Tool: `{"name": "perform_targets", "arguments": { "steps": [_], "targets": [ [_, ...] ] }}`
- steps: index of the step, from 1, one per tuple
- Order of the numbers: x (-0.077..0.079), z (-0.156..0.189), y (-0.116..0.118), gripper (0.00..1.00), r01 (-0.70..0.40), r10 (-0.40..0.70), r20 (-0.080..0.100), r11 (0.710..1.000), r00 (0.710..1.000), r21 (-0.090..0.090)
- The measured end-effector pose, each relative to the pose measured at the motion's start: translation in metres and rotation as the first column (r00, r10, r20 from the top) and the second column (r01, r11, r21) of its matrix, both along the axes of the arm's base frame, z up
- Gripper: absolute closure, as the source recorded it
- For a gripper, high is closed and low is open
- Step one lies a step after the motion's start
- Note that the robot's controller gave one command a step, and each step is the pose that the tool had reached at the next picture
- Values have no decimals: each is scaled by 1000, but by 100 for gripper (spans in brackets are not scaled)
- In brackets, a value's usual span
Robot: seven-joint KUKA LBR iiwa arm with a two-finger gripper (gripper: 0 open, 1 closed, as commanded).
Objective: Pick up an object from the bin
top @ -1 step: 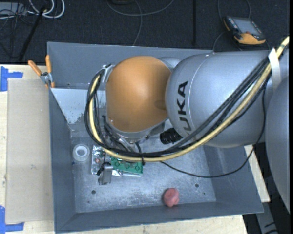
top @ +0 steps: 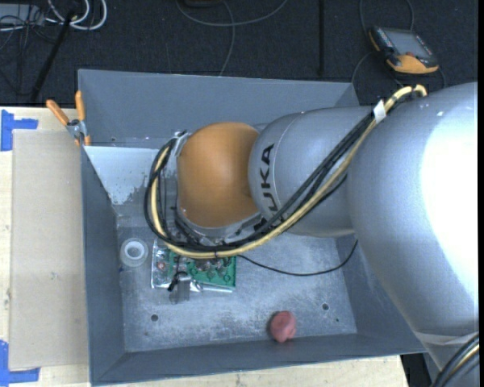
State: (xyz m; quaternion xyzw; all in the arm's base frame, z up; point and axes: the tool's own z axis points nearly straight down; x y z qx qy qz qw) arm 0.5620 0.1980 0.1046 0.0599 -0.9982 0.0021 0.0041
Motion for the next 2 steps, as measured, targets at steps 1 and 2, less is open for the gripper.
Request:
{"name": "perform_targets", "arguments": {
  "steps": [1,2],
  "targets": [
    [35,-37,-43,0,-54,54,8,999,999,4],
    [36,-32,-40,100,-53,53,13,999,998,7]
  ]
}}
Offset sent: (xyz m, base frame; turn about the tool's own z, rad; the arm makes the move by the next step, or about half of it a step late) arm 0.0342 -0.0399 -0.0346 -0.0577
